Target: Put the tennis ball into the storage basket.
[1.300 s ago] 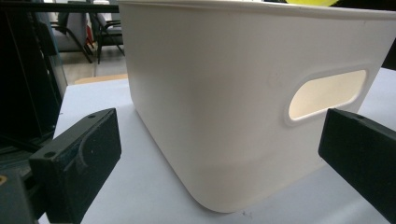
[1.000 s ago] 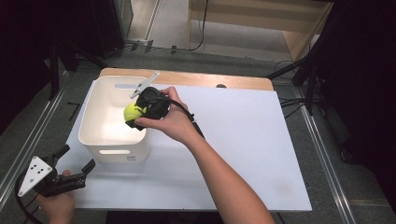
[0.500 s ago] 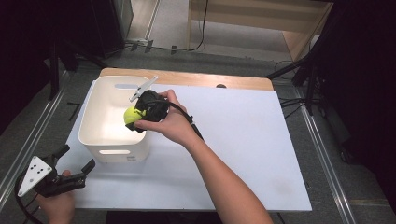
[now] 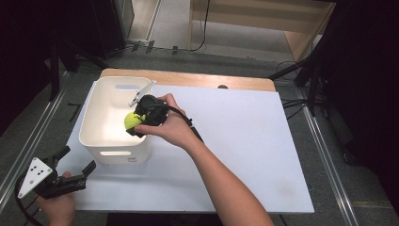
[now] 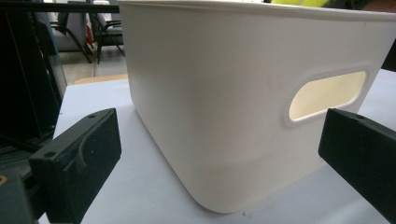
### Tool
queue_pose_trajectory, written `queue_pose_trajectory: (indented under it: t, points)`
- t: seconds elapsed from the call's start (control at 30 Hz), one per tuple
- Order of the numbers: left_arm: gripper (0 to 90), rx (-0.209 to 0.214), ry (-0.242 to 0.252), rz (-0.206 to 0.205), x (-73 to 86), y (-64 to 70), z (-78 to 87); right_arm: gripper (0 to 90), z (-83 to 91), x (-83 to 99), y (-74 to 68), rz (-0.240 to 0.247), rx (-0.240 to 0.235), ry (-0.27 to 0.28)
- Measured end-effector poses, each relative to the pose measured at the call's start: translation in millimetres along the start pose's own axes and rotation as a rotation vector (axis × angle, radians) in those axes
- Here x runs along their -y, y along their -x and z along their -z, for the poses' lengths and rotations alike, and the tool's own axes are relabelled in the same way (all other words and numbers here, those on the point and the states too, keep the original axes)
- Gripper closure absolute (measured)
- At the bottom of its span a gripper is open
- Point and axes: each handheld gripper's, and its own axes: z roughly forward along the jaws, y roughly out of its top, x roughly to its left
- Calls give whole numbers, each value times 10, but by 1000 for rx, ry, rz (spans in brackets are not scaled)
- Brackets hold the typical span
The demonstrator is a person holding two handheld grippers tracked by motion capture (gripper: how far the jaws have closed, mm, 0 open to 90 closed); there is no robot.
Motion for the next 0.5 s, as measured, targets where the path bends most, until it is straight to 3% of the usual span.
queue_pose_trajectory:
  t: [0.5]
  points:
    - [0, 0, 1, 0, 0, 1, -2, 223, -65, 24, -45, 45, -6, -23]
